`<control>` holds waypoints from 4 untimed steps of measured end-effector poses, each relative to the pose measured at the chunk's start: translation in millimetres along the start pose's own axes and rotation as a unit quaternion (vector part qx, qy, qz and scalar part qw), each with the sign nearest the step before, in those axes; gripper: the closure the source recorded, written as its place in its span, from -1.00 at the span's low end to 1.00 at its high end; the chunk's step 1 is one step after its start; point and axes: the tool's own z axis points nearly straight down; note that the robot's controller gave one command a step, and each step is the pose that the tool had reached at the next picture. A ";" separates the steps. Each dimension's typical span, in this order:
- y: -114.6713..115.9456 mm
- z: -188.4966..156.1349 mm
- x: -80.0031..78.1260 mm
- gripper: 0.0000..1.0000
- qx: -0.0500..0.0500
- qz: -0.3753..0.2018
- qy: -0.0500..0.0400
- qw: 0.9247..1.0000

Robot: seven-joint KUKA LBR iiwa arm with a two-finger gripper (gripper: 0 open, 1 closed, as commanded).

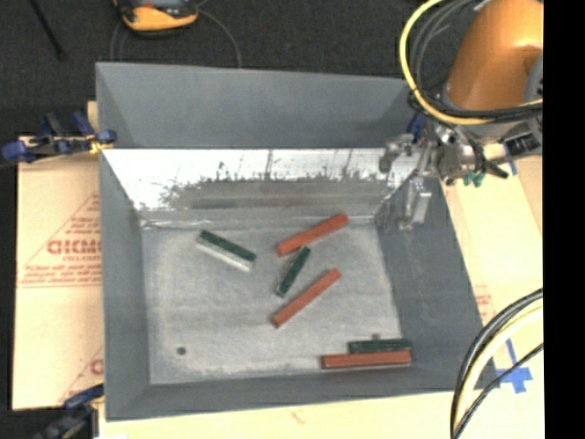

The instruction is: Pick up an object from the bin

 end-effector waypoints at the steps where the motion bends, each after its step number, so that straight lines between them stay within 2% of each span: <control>1: 22.1 67.0 22.0 -1.00 0.000 -0.037 -0.001 0.999; 2: 42.5 90.8 20.4 -1.00 -0.002 0.004 0.002 1.000; 3: 73.6 114.1 33.0 -1.00 -0.001 -0.050 0.000 0.999; 4: 101.2 127.2 26.9 -1.00 -0.001 -0.105 0.000 0.994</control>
Offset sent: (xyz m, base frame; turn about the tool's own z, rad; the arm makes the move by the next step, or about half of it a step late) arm -0.0169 0.0514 -0.0906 0.0348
